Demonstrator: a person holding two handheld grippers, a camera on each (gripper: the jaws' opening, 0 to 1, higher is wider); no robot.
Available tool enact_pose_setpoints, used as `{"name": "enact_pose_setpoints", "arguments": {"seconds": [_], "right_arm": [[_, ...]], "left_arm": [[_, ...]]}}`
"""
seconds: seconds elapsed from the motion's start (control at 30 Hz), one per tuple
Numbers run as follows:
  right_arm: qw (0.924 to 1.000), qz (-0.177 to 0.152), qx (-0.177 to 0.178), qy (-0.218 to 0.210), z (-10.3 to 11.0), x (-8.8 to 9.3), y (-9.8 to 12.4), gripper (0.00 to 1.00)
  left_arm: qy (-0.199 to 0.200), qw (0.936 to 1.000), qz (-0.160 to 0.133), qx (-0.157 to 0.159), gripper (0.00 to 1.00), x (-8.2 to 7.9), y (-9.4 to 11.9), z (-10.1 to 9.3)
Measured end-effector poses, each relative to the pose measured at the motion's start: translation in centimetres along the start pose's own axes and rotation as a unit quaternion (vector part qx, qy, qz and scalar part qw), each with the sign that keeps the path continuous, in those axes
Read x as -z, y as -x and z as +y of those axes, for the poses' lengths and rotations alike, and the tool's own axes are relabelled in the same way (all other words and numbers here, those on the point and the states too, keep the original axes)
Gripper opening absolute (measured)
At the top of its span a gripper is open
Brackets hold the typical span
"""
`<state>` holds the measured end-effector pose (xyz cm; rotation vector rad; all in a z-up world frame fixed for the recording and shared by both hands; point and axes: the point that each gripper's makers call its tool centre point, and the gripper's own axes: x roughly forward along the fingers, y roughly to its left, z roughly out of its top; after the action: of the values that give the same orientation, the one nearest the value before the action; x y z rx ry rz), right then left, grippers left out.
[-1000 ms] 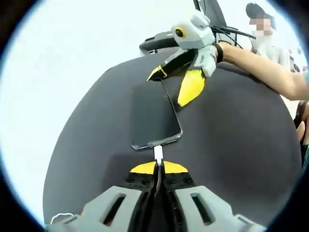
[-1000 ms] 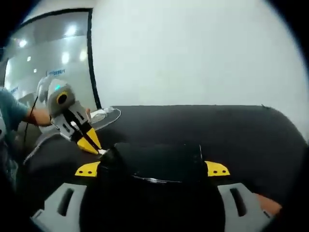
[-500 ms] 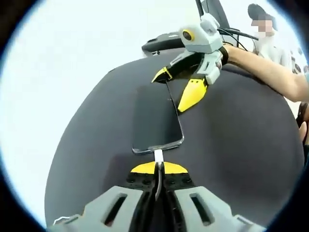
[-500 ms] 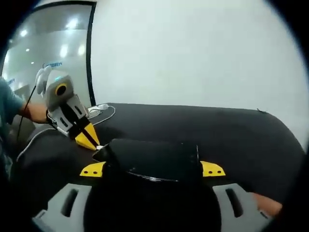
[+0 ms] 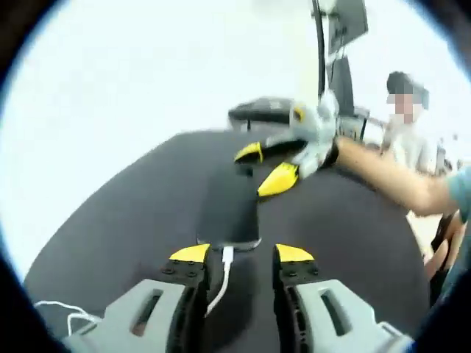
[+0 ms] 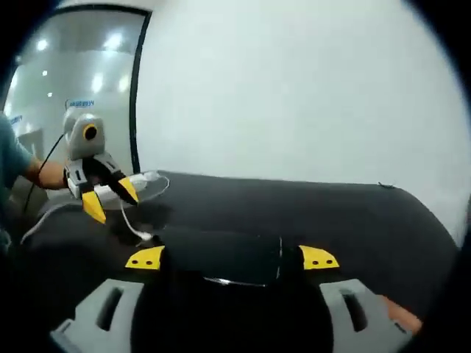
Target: Connect the charging cable to the phone, plug the charger into the socket, and turn on the power strip switch to charge the phone.
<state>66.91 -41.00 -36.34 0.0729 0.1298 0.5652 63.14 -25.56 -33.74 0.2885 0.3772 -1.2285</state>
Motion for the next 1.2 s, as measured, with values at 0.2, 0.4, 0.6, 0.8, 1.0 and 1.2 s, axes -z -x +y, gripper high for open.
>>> {"name": "enact_pose_setpoints", "arguments": {"seconds": [0.2,0.4,0.6,0.8,1.0,1.2], "right_arm": [[0.9981,-0.055,-0.015,-0.023,2.9,-5.8,0.2,0.57],[0.9974,-0.009,-0.035,0.062,7.3,-9.8,-3.1,0.42],[0.9928,0.049,-0.106,0.025,13.4,-12.3,-8.1,0.68],[0.9826,0.117,-0.122,0.078,17.0,-12.6,-13.9,0.63],[0.9707,0.146,-0.167,0.093,22.9,-12.2,-22.0,0.62],[0.9395,0.287,-0.172,0.074,27.9,-8.3,-30.8,0.60]], "left_arm": [[0.082,0.9852,-0.148,-0.027,0.42,-4.5,10.7,1.9],[0.099,0.9738,-0.175,-0.106,0.42,-2.4,23.2,5.0],[0.116,0.9791,-0.109,-0.127,0.53,3.6,31.1,5.0],[0.103,0.9833,-0.079,-0.128,0.60,7.8,34.9,4.4],[0.114,0.9818,-0.077,-0.130,0.60,11.9,37.0,4.4],[0.120,0.9809,-0.072,-0.135,0.57,16.5,37.8,4.9]]}}
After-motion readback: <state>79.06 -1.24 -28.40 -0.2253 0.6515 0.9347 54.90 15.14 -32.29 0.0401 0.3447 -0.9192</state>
